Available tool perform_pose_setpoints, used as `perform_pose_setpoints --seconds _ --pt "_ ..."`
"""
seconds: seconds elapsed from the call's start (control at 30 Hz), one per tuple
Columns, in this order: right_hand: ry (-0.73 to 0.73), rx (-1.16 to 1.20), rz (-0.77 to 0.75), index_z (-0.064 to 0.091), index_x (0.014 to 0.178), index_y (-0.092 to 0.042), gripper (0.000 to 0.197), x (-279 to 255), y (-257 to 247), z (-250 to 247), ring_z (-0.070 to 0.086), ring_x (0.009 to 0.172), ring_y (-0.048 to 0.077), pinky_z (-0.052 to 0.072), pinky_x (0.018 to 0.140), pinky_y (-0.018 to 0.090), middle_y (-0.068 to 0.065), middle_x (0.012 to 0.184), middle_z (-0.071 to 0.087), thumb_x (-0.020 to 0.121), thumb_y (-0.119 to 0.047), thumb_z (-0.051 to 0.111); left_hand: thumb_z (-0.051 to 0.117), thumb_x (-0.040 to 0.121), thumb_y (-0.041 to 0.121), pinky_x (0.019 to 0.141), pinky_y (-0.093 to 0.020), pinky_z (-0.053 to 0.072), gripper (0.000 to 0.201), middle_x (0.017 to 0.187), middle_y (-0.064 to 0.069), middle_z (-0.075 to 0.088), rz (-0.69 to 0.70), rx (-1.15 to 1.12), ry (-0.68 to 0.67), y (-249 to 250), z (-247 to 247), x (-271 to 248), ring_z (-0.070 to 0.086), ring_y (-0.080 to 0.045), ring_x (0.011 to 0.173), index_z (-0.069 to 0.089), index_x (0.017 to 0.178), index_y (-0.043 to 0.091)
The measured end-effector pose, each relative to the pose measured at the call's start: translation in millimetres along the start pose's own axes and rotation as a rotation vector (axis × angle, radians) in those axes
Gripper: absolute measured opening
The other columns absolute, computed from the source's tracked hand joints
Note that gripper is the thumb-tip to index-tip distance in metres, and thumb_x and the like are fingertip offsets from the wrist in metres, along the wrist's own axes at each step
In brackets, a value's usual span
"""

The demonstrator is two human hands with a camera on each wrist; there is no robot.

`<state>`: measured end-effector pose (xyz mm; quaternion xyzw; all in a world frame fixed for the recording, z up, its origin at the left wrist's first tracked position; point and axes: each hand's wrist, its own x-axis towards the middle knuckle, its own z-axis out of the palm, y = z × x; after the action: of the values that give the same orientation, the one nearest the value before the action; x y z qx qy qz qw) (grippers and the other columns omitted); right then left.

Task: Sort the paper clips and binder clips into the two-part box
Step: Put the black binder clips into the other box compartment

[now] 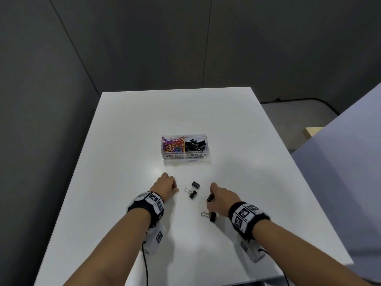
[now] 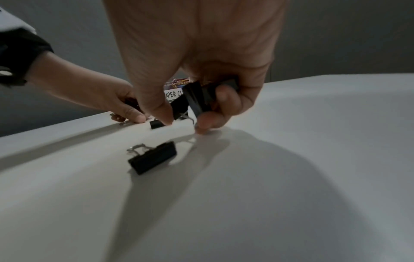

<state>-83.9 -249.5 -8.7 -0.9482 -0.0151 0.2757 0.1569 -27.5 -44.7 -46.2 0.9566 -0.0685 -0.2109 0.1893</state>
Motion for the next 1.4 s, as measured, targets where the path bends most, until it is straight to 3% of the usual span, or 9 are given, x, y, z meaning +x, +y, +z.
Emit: perform_pose_setpoints --seconds 0.2,0.37,0.5,0.63,0.77,0.93,1.1,1.23,1.4 --pt "-0.011 -0.100 -0.038 0.039 0.091 -0.019 0.009 -9.4 5.7 -8.4 0.048 0.076 0.024 0.034 0.068 0.028 0.003 0.087 0.055 0.087 -0.027 0.043 0.048 0.092 0.012 0.093 -0.034 0.045 0.021 0.115 -0.015 0.049 0.006 -0.056 0.036 0.9 5.2 -5.8 0.055 -0.031 0.104 0.055 0.111 0.007" --pt "-0.065 -0.190 -0.059 0.049 0.110 -0.010 0.036 -15.3 4.3 0.4 0.058 0.100 0.029 0.038 0.076 0.032 0.010 0.114 0.059 0.091 -0.039 0.043 0.041 0.095 0.017 0.091 -0.038 0.048 0.025 0.116 -0.014 0.046 0.021 0.014 0.009 7.9 6.4 -13.0 0.055 -0.033 0.101 0.051 0.117 0.009" --pt "-0.126 -0.122 -0.090 0.041 0.096 -0.017 0.032 -15.0 6.0 13.6 0.055 0.086 0.026 0.037 0.071 0.031 0.009 0.111 0.057 0.083 -0.041 0.059 0.045 0.094 0.018 0.083 -0.028 0.042 0.019 0.107 -0.007 0.044 -0.007 -0.040 0.023 9.3 6.4 -12.4 0.055 -0.029 0.098 0.055 0.108 0.009" --pt "-0.119 -0.029 -0.067 0.048 0.098 -0.012 0.021 -11.7 10.4 20.5 0.059 0.097 0.029 0.037 0.070 0.029 0.012 0.110 0.059 0.084 -0.026 0.056 0.045 0.093 0.009 0.080 -0.018 0.038 0.015 0.097 0.001 0.037 0.035 -0.129 0.049 11.0 6.3 -12.7 0.047 -0.021 0.090 0.057 0.100 0.005" --pt "-0.118 -0.067 -0.106 0.048 0.094 -0.013 0.010 -8.5 13.5 17.3 0.052 0.084 0.025 0.035 0.065 0.028 0.015 0.104 0.060 0.091 -0.023 0.048 0.037 0.093 0.001 0.089 -0.026 0.045 0.021 0.101 -0.011 0.051 0.048 -0.143 -0.045 11.9 1.5 -10.7 0.057 -0.028 0.095 0.056 0.095 0.009" --pt "-0.020 -0.070 -0.082 0.036 0.086 -0.014 0.012 -0.2 15.1 -2.2 0.045 0.075 0.023 0.033 0.065 0.029 0.017 0.095 0.059 0.088 -0.020 0.046 0.040 0.095 0.016 0.072 -0.026 0.036 0.017 0.100 -0.013 0.063 0.009 -0.141 -0.086 26.8 -8.2 -18.1 0.057 -0.028 0.088 0.051 0.108 0.012" --pt "0.025 -0.047 -0.079 0.034 0.117 -0.018 0.027 20.4 1.3 -20.8 0.055 0.080 0.030 0.037 0.065 0.030 0.011 0.092 0.058 0.090 -0.012 0.039 0.063 0.080 0.049 0.075 -0.031 0.044 0.055 0.105 -0.006 0.064 -0.015 -0.065 -0.137 39.2 -1.3 -18.2 0.058 -0.023 0.086 0.041 0.119 0.016" --pt "-0.055 -0.207 -0.201 0.021 0.144 -0.027 0.051 38.1 -14.4 -19.1 0.059 0.108 0.032 0.046 0.087 0.039 0.011 0.129 0.054 0.097 -0.023 0.037 0.064 0.081 0.042 0.080 -0.034 0.048 0.048 0.111 -0.007 0.064 -0.014 0.003 -0.078 46.0 7.1 -12.3 0.063 -0.026 0.100 0.047 0.113 0.011" --pt "-0.078 -0.332 -0.263 0.031 0.140 -0.022 0.046 49.1 -22.0 -8.0 0.060 0.103 0.035 0.048 0.083 0.039 0.014 0.126 0.050 0.096 -0.025 0.042 0.059 0.086 0.032 0.083 -0.037 0.048 0.038 0.115 -0.012 0.058 0.032 0.074 -0.088 45.2 3.9 -7.8 0.060 -0.030 0.102 0.051 0.113 0.007"
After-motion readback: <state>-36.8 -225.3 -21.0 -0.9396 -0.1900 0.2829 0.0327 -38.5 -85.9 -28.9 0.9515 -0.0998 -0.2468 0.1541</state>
